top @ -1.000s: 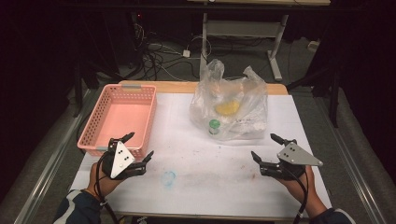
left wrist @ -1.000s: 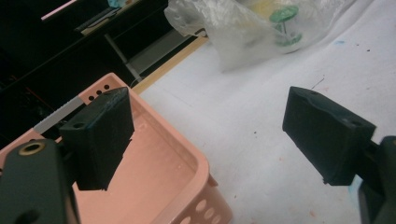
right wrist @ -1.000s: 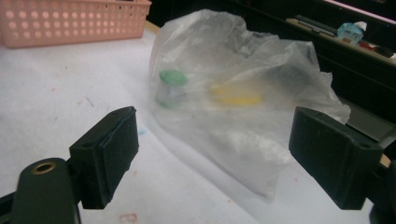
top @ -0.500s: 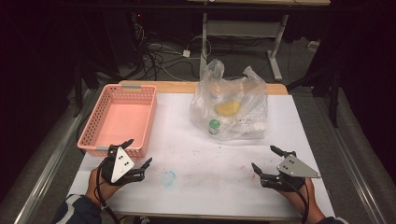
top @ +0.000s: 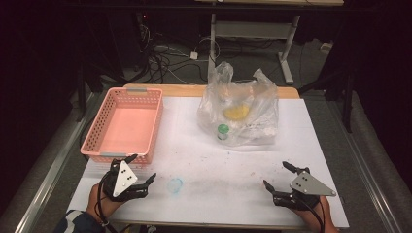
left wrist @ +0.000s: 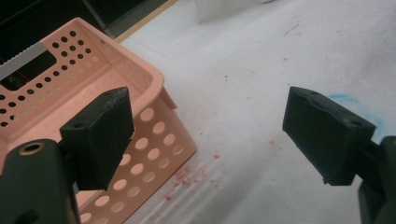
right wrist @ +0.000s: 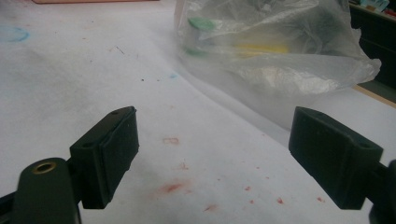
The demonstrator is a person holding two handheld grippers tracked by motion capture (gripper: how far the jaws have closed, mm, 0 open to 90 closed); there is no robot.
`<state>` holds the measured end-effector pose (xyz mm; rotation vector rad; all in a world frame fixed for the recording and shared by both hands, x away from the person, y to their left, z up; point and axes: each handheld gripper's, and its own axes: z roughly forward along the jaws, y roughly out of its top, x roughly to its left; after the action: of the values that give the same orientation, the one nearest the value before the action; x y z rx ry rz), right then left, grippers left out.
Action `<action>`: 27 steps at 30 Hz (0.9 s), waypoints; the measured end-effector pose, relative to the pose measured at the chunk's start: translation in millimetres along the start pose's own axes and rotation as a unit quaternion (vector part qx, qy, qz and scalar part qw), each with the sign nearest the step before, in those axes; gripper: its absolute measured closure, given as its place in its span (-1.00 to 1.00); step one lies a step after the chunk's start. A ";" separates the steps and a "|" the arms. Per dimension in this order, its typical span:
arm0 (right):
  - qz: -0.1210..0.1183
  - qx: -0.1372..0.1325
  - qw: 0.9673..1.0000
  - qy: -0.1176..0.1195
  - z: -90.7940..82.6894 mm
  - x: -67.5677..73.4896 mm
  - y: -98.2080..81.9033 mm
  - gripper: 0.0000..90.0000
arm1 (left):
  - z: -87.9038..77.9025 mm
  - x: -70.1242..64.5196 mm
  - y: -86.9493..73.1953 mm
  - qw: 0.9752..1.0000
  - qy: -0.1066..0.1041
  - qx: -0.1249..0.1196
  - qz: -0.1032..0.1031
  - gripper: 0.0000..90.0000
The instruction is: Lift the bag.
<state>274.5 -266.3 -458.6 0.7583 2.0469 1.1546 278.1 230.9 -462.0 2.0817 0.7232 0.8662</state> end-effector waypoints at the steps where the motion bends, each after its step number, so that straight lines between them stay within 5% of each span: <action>1: 0.000 0.001 1.000 0.001 0.2 0.3 0.1 -0.63 | 0.2 -0.2 -0.2 1.000 -0.001 0.001 0.001 -0.63; 27: -0.008 0.003 1.000 0.009 1.0 4.2 1.6 -0.63 | -1.0 0.4 -1.1 1.000 -0.009 0.002 0.000 -0.63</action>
<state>272.9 -261.9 -458.7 0.7364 2.0681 1.1503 277.4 232.2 -462.2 2.0903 0.7142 0.8457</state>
